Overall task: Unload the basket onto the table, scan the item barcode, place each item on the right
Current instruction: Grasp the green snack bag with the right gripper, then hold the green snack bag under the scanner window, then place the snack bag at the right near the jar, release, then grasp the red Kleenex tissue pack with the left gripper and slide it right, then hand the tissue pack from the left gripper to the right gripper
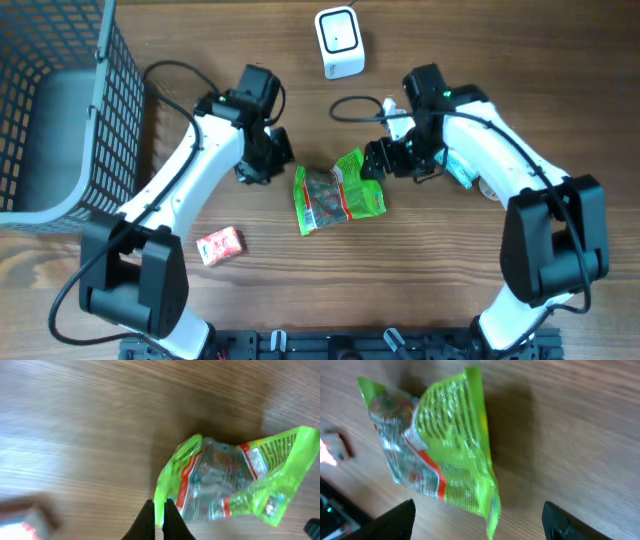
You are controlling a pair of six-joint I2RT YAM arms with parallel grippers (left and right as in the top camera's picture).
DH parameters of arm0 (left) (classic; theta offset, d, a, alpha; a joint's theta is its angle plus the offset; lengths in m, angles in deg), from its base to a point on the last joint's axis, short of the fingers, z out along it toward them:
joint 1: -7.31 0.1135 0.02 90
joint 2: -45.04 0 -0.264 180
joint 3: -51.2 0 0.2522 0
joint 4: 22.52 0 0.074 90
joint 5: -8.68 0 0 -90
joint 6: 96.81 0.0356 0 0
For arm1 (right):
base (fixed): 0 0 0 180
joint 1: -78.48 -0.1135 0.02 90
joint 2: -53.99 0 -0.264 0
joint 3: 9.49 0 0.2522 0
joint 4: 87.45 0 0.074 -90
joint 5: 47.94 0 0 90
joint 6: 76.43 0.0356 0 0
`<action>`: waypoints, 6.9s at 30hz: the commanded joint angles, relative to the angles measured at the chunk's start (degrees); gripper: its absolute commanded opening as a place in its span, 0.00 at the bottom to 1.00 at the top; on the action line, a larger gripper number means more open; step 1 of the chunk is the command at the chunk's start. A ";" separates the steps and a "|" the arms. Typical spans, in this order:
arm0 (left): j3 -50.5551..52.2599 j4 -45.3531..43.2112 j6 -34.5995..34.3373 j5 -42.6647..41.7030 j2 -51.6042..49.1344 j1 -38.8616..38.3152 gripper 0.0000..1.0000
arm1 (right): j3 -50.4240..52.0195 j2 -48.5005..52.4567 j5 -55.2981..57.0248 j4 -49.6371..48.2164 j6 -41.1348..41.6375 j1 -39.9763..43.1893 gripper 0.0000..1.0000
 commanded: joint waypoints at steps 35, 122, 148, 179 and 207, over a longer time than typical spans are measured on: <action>16.04 -19.85 -3.65 -2.51 -6.23 -4.26 0.04 | 25.00 -0.74 -20.00 -55.08 20.57 -15.89 0.14; 10.27 -16.76 11.80 17.42 20.55 19.43 1.00 | -48.50 10.19 16.33 38.40 -12.87 1.75 0.04; 10.27 -16.37 10.47 7.87 20.63 19.43 0.98 | -31.26 9.53 -8.52 23.19 -16.87 3.93 0.71; 27.71 -31.56 -11.61 4.59 20.52 4.00 0.12 | -31.21 9.53 -2.89 24.90 -16.90 2.93 0.77; 22.16 -10.67 -6.38 4.52 13.60 10.45 0.04 | -16.92 9.55 -3.98 6.40 -4.39 -10.34 0.65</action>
